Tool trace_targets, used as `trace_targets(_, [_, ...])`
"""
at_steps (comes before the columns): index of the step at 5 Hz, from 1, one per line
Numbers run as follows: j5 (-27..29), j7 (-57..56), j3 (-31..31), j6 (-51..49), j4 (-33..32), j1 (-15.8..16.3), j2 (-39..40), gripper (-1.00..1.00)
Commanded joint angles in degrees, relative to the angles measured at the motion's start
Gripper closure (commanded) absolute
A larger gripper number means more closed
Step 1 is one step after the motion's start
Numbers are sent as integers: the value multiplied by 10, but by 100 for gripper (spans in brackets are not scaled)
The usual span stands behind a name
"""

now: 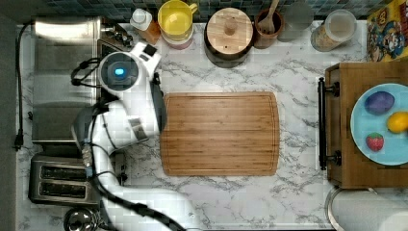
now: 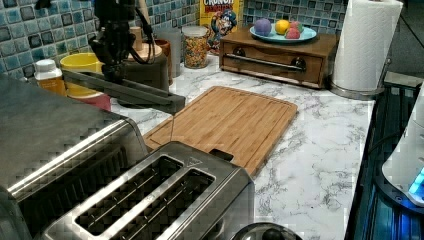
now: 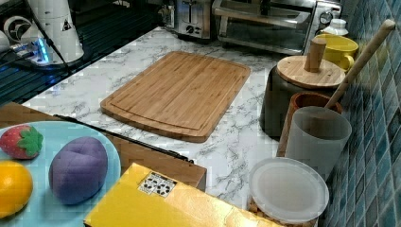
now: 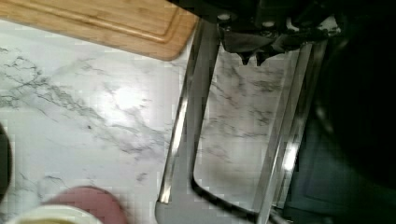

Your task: Close the oven.

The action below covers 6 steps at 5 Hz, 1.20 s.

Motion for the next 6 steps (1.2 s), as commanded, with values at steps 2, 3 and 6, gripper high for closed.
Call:
trace_targets(2, [-242,254,-5,-56,121,177,-48,100])
trace_targets(3, [-254,295,-10,-22,82,163,-94,100])
trace_targets(6, [-202,266,1,-49,58,147,-148,100])
